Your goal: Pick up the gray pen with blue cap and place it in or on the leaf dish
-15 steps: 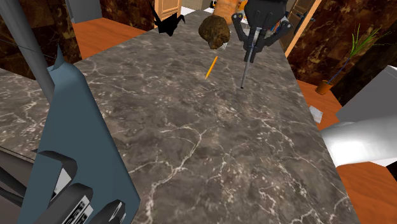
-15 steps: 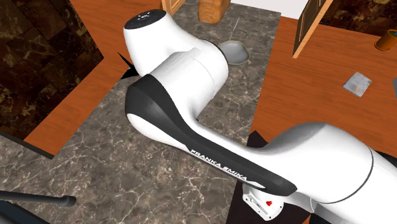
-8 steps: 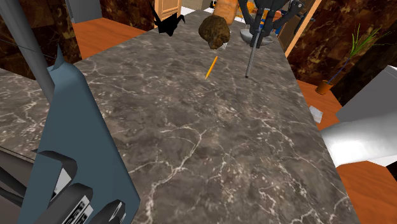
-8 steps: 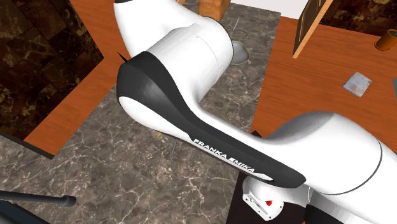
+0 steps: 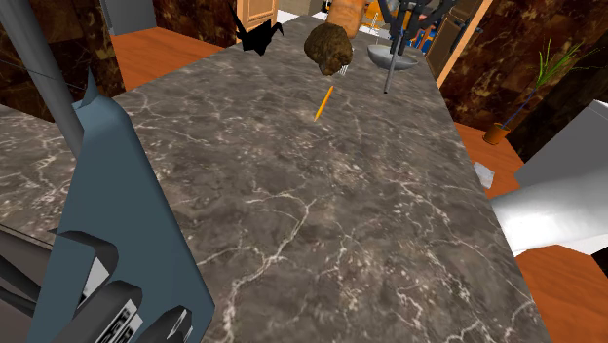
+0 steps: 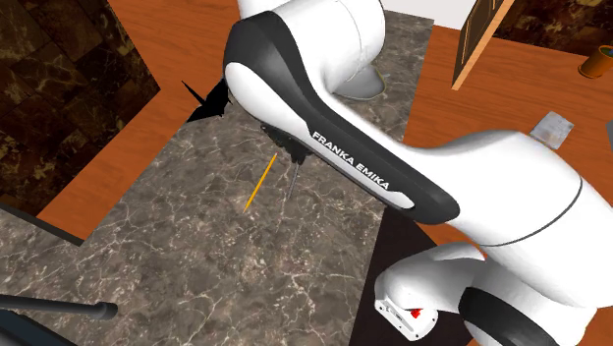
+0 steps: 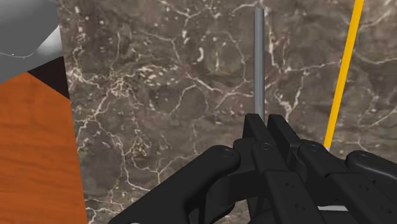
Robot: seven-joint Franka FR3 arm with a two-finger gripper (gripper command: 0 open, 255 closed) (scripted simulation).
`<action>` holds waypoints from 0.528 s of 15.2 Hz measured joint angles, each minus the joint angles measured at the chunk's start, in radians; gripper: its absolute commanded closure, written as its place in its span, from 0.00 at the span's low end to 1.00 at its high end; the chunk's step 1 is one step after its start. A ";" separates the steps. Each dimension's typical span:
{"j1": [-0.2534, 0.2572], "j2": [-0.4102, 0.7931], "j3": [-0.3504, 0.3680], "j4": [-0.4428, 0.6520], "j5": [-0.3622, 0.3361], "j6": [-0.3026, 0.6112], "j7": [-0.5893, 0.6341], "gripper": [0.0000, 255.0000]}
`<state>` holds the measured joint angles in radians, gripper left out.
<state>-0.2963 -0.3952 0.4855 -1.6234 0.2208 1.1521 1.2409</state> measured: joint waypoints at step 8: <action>-0.057 0.105 -0.102 0.075 -0.099 0.002 -0.171 1.00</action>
<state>-0.3530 -0.2899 0.3839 -1.5486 0.1215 1.1544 1.0696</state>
